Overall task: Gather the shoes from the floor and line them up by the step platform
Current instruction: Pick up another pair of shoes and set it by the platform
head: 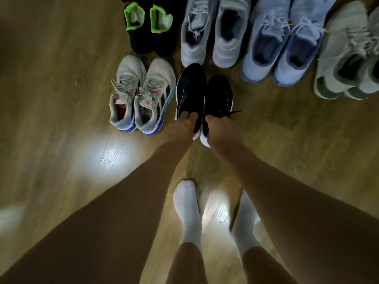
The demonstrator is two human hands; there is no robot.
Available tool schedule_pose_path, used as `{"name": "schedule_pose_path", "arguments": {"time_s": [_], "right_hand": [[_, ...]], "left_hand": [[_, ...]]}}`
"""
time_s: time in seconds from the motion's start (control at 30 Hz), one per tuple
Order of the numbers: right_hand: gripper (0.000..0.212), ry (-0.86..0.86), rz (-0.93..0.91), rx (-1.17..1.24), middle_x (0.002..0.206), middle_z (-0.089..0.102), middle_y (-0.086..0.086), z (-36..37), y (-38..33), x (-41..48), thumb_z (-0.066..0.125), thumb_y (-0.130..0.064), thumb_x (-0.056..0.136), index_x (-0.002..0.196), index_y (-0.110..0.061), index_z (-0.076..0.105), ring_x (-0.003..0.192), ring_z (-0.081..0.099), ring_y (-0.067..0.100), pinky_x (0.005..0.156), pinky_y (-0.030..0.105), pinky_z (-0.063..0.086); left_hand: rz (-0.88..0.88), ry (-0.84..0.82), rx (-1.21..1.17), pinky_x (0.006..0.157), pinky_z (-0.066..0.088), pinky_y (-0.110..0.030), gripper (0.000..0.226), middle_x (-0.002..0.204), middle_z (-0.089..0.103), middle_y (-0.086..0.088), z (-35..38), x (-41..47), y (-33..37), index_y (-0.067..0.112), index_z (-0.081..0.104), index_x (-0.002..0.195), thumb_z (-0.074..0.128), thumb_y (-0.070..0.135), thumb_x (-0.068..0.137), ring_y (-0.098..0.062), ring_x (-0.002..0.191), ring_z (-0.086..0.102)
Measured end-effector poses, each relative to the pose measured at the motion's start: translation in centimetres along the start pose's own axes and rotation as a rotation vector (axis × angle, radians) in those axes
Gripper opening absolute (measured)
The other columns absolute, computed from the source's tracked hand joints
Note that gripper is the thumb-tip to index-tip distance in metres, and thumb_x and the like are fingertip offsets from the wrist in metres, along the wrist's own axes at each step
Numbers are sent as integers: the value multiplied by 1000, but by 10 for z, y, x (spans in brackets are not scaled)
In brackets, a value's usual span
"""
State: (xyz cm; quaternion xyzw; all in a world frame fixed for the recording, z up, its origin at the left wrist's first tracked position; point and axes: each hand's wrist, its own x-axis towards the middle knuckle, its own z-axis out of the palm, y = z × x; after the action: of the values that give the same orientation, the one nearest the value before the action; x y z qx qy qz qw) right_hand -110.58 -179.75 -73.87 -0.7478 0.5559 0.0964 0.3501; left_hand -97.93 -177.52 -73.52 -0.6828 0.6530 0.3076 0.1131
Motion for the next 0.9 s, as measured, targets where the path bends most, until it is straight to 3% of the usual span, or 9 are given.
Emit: {"name": "schedule_pose_path", "arguments": {"time_s": [0.13, 0.2, 0.3, 0.43, 0.57, 0.63, 0.73, 0.83, 0.9], "right_hand": [[23, 35, 45, 65, 78, 51, 7, 45, -3, 22, 47, -29, 94, 97, -7, 54, 74, 49, 21, 62, 31, 31], [16, -7, 59, 37, 89, 61, 12, 61, -4, 25, 42, -16, 97, 103, -7, 54, 84, 59, 27, 63, 31, 33], [29, -87, 89, 14, 104, 63, 16, 70, -4, 24, 39, 2, 93, 118, -4, 50, 96, 60, 29, 66, 30, 36], [28, -203, 124, 28, 109, 62, 18, 60, -3, 19, 37, 2, 93, 116, -2, 52, 100, 59, 31, 71, 30, 37], [26, -290, 105, 52, 112, 62, 15, 40, -7, 11, 39, -2, 93, 116, -2, 53, 102, 58, 28, 70, 27, 34], [29, -262, 114, 85, 111, 62, 14, 26, -12, 3, 42, -3, 92, 120, -4, 51, 101, 58, 27, 71, 27, 37], [34, -200, 131, 141, 111, 60, 13, -4, -23, -19, 48, -7, 90, 124, -7, 49, 103, 57, 29, 81, 36, 48], [19, -42, 165, 182, 105, 58, 11, -50, -36, -54, 48, -17, 93, 110, -8, 51, 98, 57, 28, 73, 34, 44], [22, 69, 188, 150, 109, 56, 10, -94, -49, -84, 48, -21, 92, 110, -10, 50, 100, 55, 29, 75, 36, 42]], "left_hand": [[1, -45, 37, 64, 37, -35, 39, 118, 48, -14, 39, 22, -39, 11, 48, 127, 51, 6, 88, -36, 93, 57], [16, -79, 29, 63, 37, -35, 42, 116, 48, -14, 50, 26, -51, 12, 48, 128, 49, 3, 88, -35, 92, 56], [46, -122, 12, 62, 40, -34, 39, 113, 48, -14, 57, 24, -56, 12, 49, 125, 48, 2, 87, -33, 88, 56], [13, -164, 10, 67, 37, -32, 41, 118, 47, -13, 61, 16, -51, 11, 45, 129, 48, 3, 89, -31, 98, 55], [13, -216, -81, 84, 45, -35, 40, 125, 45, -15, 58, 14, -48, 7, 46, 127, 56, 6, 89, -33, 107, 54], [32, -221, -117, 92, 44, -38, 38, 130, 45, -15, 50, 10, -46, 6, 49, 127, 56, 8, 90, -32, 112, 53], [6, -191, -134, 94, 44, -41, 35, 130, 48, -14, 22, -5, -30, 7, 50, 126, 54, 14, 91, -30, 114, 52], [58, -178, -95, 94, 45, -42, 42, 133, 45, -12, -32, -30, 8, 11, 46, 132, 53, 23, 92, -30, 117, 51], [134, -129, -12, 93, 46, -44, 48, 138, 39, -11, -82, -48, 38, 14, 42, 135, 54, 30, 92, -32, 118, 50]]}}
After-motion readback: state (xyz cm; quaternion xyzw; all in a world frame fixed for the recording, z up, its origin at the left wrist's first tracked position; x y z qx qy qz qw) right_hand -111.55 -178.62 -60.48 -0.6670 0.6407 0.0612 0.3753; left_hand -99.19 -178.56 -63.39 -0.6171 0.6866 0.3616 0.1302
